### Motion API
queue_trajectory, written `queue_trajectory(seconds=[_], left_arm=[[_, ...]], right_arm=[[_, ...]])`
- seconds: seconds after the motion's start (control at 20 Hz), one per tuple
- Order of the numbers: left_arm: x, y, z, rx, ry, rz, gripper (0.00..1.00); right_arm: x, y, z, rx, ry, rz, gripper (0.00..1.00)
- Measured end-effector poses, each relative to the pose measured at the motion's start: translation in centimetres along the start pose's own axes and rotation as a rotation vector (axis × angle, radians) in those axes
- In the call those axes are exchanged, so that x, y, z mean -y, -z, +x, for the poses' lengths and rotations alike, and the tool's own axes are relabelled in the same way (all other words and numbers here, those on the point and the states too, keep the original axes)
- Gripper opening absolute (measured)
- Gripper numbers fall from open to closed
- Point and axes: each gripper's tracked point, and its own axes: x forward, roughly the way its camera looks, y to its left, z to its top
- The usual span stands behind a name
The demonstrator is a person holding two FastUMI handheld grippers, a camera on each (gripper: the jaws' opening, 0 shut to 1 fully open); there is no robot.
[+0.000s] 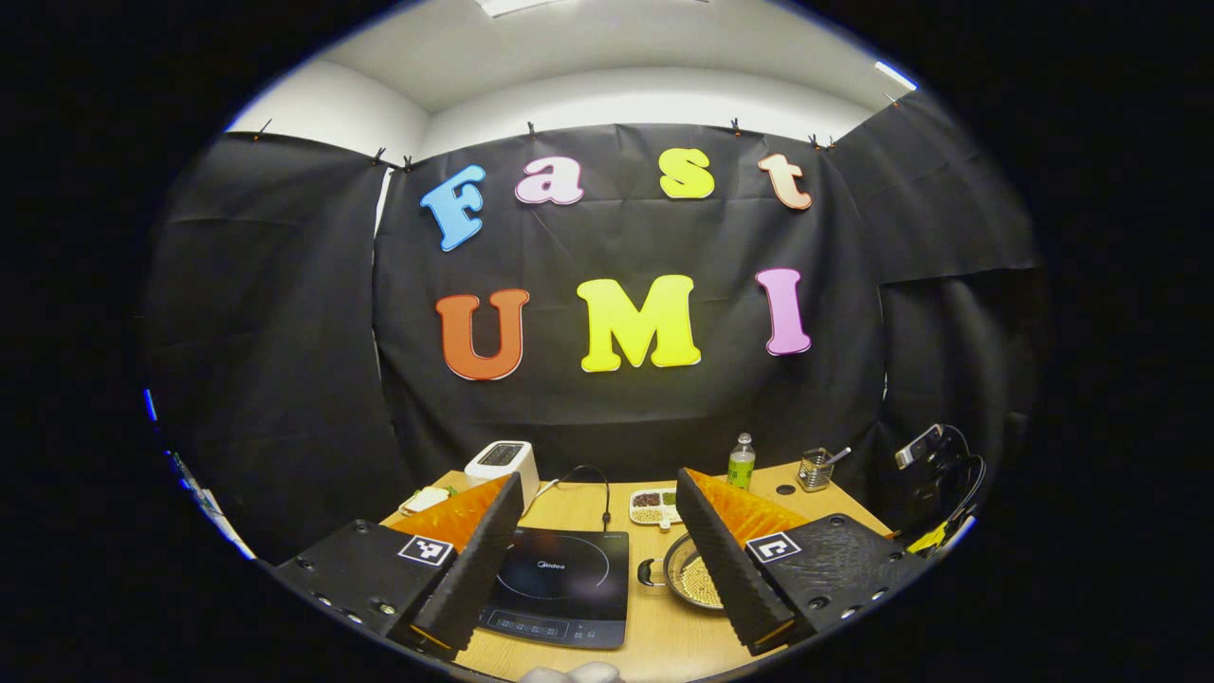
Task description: First push the handle of the pot to place it horizontally, then grasp the pot with both hands and set it on the induction cooktop.
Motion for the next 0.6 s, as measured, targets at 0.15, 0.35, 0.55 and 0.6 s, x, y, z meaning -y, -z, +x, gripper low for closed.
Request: queue_trajectory(seconds=[0.15, 0.35, 0.55, 0.6], left_arm=[[-1.0, 1.5, -0.8, -0.011, 0.047, -0.014, 0.96], [-1.5, 4.9, -1.6, -0.06, 0.11, -0.016, 0.96], [-1.1, 9.6, -0.3, -0.137, 0.133, 0.002, 0.96], [-0.6, 11.1, 0.2, -0.168, 0.144, -0.003, 0.96]], right_arm=[[-0.4, 1.1, -3.0, 0.023, 0.038, 0.044, 0.14], [-1.7, 2.9, -6.3, 0.045, 0.067, 0.06, 0.43], [-2.7, 4.2, -6.9, 0.049, 0.073, 0.07, 0.86], [-2.7, 4.4, -6.6, 0.04, 0.074, 0.074, 0.87]])
